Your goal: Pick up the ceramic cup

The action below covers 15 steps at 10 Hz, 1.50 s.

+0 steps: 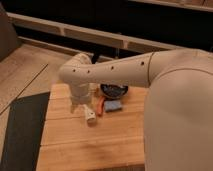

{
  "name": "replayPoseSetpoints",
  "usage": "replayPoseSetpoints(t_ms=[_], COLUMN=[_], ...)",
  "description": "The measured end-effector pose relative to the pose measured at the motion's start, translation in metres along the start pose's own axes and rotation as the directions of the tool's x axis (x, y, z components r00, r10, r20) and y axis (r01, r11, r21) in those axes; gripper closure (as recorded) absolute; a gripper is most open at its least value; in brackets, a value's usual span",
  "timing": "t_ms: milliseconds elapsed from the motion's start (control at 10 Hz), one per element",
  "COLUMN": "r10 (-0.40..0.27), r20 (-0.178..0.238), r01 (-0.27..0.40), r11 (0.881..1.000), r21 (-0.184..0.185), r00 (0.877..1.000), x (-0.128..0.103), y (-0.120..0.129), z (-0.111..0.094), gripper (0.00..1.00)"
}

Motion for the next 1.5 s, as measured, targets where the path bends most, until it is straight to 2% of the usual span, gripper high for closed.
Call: replayPoseSetpoints(t_ms=[700, 800, 900, 1000, 1100, 1200, 1400, 1500], r10=[-0.002, -0.01, -0.025, -0.062, -0.114, -0.138, -0.144, -0.146], r20=[0.006, 0.034, 0.087, 0.163, 0.245, 0.3, 0.343, 0.344], r01=[0.002, 0.009, 0.025, 0.06, 0.112, 0.138, 0.144, 0.146], r11=[1.0, 1.0, 1.0, 0.998, 0.993, 0.99, 0.989, 0.989], r21=[0.002, 0.005, 0.008, 0.015, 0.022, 0.023, 0.026, 0.026], r00=[1.0, 0.999, 0.996, 0.985, 0.963, 0.944, 0.928, 0.928], x=[-0.001, -0.008, -0.023, -0.045, -0.069, -0.084, -0.096, -0.096], y=[0.0, 0.0, 0.001, -0.001, -0.006, -0.014, -0.029, -0.028], z=[-0.001, -0.006, -0.015, -0.031, -0.052, -0.068, -0.081, -0.081], gripper=[0.35, 0.35, 0.35, 0.35, 0.35, 0.35, 0.35, 0.35])
